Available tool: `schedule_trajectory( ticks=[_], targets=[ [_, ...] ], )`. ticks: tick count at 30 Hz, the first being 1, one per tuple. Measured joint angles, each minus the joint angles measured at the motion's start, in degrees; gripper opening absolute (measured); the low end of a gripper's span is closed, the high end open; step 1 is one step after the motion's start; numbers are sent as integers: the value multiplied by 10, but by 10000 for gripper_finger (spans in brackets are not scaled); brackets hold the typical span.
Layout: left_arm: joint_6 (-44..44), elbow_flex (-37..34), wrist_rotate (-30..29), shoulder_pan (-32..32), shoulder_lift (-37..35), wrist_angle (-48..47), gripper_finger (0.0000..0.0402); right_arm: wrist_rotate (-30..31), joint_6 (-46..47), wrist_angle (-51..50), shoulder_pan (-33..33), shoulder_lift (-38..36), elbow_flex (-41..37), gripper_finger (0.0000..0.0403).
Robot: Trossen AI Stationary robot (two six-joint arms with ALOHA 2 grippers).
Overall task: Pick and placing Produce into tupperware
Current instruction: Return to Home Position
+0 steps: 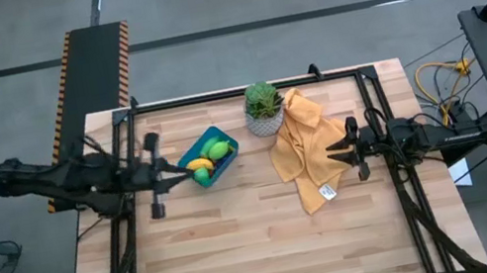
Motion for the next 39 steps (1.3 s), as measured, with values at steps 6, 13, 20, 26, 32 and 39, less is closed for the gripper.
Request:
schedule_trajectory(
  ticks=[6,13,20,26,32,39],
  targets=[
    [-31,-108,-28,0,-119,-3,1,-2,2,-14,0,1,0,95],
    [-42,-232,-89,0,-252,51,0,-2,2,-13,0,1,0,95],
    [-30,-324,-102,3,-363,56,0,-2,2,-12,0,1,0,88],
    [-14,-384,-101,3,-406,115,0,1,0,-10,0,1,0,90],
    [-17,-387,-109,10,-383,100,0,3,-20,-6,0,0,0,84],
    [-61,-421,-56,64,-374,106,0,7,-29,13,0,1,0,84]
  ],
)
